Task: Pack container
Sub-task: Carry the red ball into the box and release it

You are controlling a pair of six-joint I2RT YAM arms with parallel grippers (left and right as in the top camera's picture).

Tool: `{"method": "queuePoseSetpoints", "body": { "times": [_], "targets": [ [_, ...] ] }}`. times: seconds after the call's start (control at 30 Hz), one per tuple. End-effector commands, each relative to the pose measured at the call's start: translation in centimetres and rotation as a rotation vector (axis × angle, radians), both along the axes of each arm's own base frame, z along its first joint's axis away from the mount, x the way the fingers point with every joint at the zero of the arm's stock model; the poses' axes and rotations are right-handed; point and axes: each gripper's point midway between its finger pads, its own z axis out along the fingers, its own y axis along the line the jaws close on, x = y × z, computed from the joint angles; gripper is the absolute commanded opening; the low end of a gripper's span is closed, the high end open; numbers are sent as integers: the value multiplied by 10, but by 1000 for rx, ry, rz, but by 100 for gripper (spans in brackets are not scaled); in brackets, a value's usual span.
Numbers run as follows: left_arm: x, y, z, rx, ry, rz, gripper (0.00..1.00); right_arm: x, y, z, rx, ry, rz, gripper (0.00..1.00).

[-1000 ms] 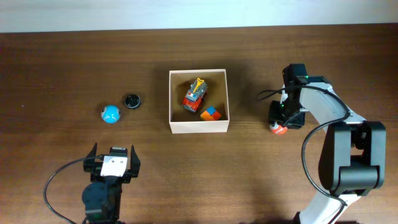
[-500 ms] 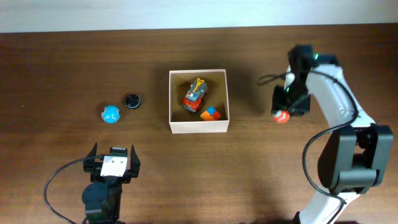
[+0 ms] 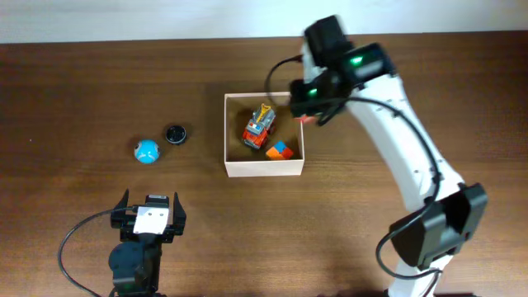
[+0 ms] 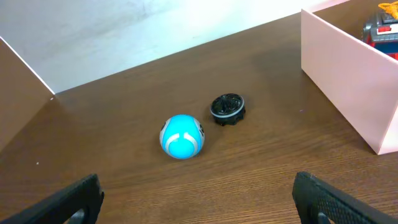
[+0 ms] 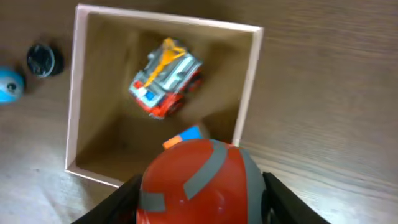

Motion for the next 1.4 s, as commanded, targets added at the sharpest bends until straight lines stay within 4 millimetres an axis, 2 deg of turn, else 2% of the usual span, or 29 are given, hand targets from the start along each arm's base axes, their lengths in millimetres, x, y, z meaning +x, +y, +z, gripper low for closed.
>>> {"method": "queuePoseSetpoints", "body": {
  "times": [0.0,0.1,0.17,0.57,0.7,0.77,0.83,0.87,0.9,0.97,1.1,1.2,1.37],
  "targets": [
    [0,2,-2,13,3,7,99,8,10,-25,-59,14,-12,53],
    [0,2,-2,13,3,7,99,9,17,-43,-72,47,2,56],
    [0,2,-2,13,3,7,99,10,17,-48,-75,56,3,58],
    [0,2,-2,13,3,7,99,12,27,-46,-27,50,18,64],
    [0,2,-2,13,3,7,99,17,18,-40,-29,36,-5,81],
    [0,2,-2,13,3,7,99,22,8,-31,-24,25,-29,89],
    [0,2,-2,13,3,7,99,28,-12,-15,-34,15,-71,99],
    [0,2,-2,13,3,7,99,29,-23,-8,-43,12,-93,99],
    [0,2,-2,13,3,7,99,30,-48,9,-72,8,-145,99],
    [0,2,-2,13,3,7,99,28,-77,28,-105,5,-204,99],
    [0,2,-2,13,3,7,99,10,-129,62,-168,8,-305,99],
    [0,2,-2,13,3,7,99,-6,-148,82,-190,-5,-307,99],
    [0,2,-2,13,3,7,99,-34,-146,123,-152,-104,-279,99]
  ]
}}
